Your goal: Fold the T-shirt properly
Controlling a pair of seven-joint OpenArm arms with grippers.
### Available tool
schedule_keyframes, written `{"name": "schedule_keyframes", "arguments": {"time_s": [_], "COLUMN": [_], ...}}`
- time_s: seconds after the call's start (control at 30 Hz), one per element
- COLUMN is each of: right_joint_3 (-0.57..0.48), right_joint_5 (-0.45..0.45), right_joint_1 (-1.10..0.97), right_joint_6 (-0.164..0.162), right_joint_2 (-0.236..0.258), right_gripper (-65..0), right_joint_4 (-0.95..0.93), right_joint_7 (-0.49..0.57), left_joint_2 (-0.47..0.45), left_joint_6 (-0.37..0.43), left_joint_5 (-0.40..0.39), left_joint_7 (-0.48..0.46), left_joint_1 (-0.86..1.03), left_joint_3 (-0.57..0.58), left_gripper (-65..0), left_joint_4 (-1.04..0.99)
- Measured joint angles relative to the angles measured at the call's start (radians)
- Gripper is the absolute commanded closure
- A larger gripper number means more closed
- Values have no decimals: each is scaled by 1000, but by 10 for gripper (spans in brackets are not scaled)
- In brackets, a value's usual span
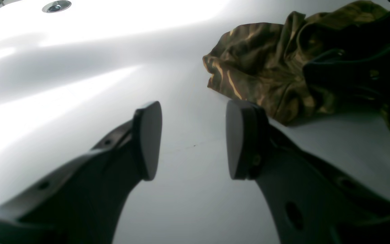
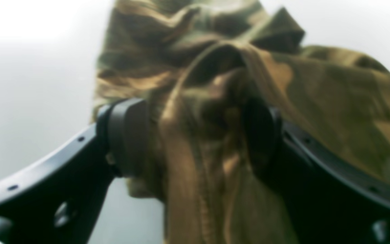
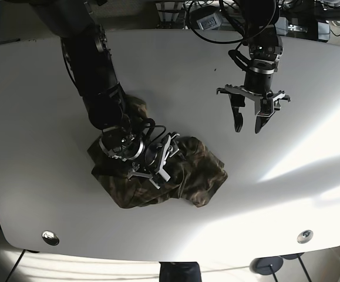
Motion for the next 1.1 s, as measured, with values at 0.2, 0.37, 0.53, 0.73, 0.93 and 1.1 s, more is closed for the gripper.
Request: {"name": "schedule_keyframes", "arguments": {"time_s": [0.2, 0.37, 0.53, 0.73, 0.93, 1.1], "right_joint_3": [3, 3, 112, 124, 128, 126], "right_joint_5": [0, 0, 7, 11, 9, 8], "right_joint_1": [0, -6, -85, -61, 141, 316], "right_joint_6": [-53, -56, -65, -55, -58, -55], "right_joint_2": [34, 46, 40, 43, 49, 49], "right_gripper": [-147, -24, -24, -24, -24, -24], "right_joint_4": [-48, -48, 314, 681, 753, 743], "right_joint_7": [99, 104, -153, -372, -483, -495], "left_joint_2": [0, 0, 0, 0, 1, -2], "left_joint_6": [0, 0, 0, 0, 0, 3], "left_joint_5": [0, 0, 0, 0, 0, -1], "left_joint_7": [0, 0, 0, 0, 0, 0], "left_joint_1": [-2, -2, -3, -3, 1, 0], "left_joint_3": [0, 0, 0, 2, 7, 115], "left_gripper": [-275, -275, -275, -278, -278, -279], "left_joint_4": [-10, -10, -10, -10, -10, -11]}}
